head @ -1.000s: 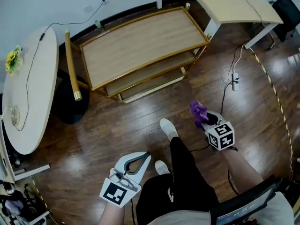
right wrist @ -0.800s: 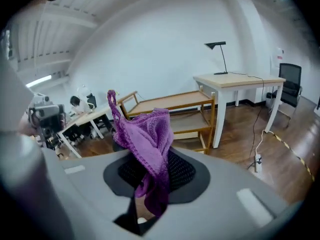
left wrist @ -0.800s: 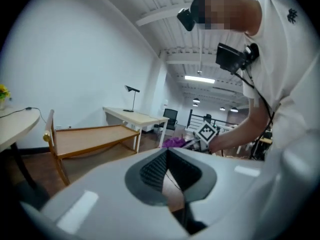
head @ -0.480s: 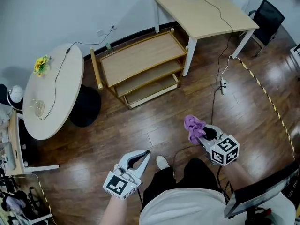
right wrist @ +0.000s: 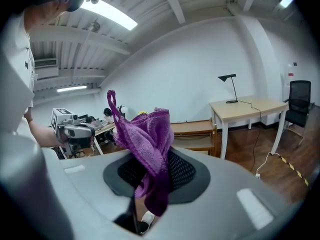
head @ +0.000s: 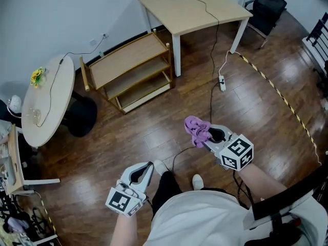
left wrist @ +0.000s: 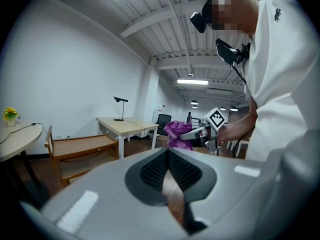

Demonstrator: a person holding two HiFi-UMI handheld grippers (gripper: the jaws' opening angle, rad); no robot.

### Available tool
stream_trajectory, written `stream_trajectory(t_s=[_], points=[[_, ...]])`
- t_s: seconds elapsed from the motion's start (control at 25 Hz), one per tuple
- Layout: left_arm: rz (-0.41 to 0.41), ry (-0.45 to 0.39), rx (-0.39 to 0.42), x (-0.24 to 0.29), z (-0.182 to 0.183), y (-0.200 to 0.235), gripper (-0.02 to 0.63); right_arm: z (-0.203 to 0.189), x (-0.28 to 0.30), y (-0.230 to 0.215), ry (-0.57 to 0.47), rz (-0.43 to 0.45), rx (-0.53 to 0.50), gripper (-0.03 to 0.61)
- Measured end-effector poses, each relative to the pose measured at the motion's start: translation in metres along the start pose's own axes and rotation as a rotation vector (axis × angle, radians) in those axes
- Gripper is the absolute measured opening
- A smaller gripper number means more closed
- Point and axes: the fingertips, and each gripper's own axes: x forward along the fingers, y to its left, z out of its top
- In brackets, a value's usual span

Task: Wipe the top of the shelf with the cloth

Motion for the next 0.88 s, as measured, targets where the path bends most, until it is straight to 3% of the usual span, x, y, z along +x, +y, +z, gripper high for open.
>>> stream_trajectory(t_s=[0.32,0.88], points=[[-0.031,-0.012,0.036,0.014,0.017,-0.084,0.018,0.014,-0.093,0.001,-0.071,-0.003,-0.015,0.104],[-0.098,-0.038,0.115,0.016,0.039,-0.158,0.018,0.028,-0.195,0.018,-0.198,-0.058,-0.024,0.104]])
